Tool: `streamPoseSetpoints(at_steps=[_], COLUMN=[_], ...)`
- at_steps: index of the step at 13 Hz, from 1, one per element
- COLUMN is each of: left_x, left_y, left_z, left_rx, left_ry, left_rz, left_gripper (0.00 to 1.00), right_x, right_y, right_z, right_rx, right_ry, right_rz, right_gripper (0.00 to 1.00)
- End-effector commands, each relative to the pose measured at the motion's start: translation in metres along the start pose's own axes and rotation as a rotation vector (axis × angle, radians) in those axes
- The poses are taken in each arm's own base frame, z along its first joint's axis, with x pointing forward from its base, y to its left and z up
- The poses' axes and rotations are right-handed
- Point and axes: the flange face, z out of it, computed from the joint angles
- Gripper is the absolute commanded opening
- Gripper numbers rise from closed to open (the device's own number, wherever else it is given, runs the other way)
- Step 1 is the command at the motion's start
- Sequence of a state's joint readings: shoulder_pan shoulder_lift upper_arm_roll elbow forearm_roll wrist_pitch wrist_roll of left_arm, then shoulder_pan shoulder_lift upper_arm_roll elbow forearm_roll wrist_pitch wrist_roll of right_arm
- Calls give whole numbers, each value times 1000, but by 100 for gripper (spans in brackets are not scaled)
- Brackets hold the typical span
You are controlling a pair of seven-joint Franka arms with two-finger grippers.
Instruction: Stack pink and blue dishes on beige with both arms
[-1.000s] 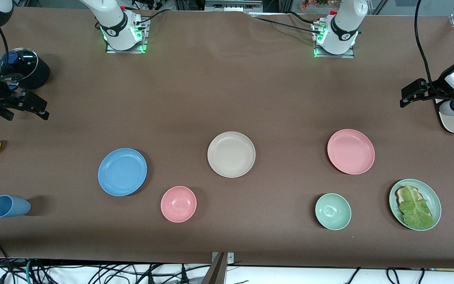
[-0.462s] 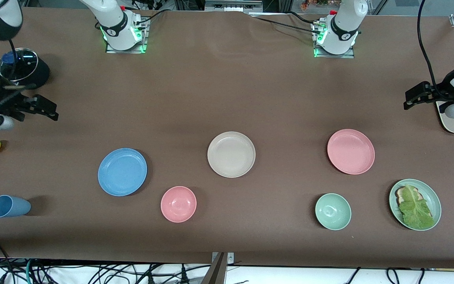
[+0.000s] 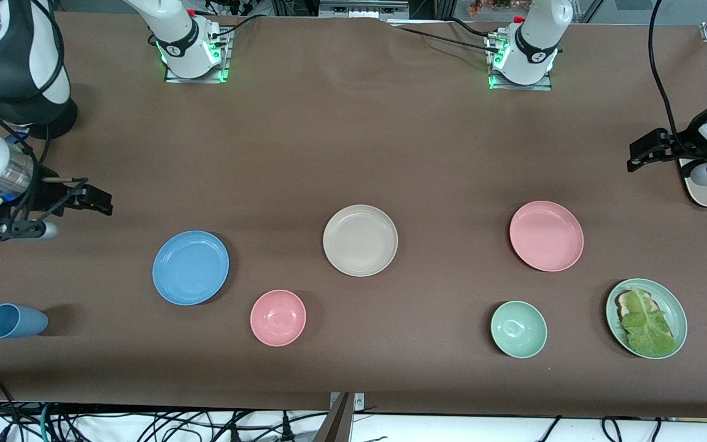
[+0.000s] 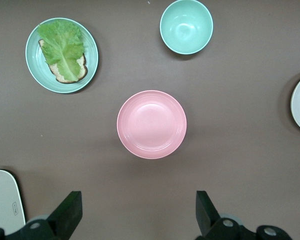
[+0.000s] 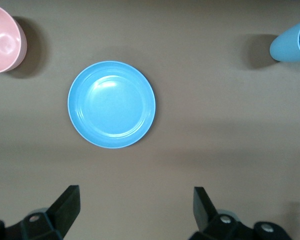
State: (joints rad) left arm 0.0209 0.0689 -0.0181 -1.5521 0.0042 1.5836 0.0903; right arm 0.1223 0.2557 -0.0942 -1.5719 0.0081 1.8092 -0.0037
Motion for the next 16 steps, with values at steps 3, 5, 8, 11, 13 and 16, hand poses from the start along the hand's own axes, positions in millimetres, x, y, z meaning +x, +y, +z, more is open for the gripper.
streamPoseSetpoints(at_steps=[3, 5, 8, 11, 13, 16], left_x=[-1, -1, -1, -1, 0, 0], left_y=[1, 2, 3, 4, 6, 5], left_z=[0, 0, 0, 0, 1, 0], left_rx=[9, 9, 9, 9, 10, 9], left_ry=[7, 7, 8, 8, 6, 12], left_rz=[19, 20, 22, 25, 29, 26], left_gripper=[100, 100, 100, 100, 100, 100], right_x=[5, -6, -30, -34, -33, -30], right_y=[-2, -1, 0, 1, 0, -6], right_z=[-3, -24, -59, -68, -68, -63], right_rx=[-12, -8, 0, 2, 5, 10], right_ry=[11, 12, -5, 1, 12, 6], right_rz=[-2, -10, -10, -14, -14, -23], right_gripper=[100, 100, 100, 100, 100, 100])
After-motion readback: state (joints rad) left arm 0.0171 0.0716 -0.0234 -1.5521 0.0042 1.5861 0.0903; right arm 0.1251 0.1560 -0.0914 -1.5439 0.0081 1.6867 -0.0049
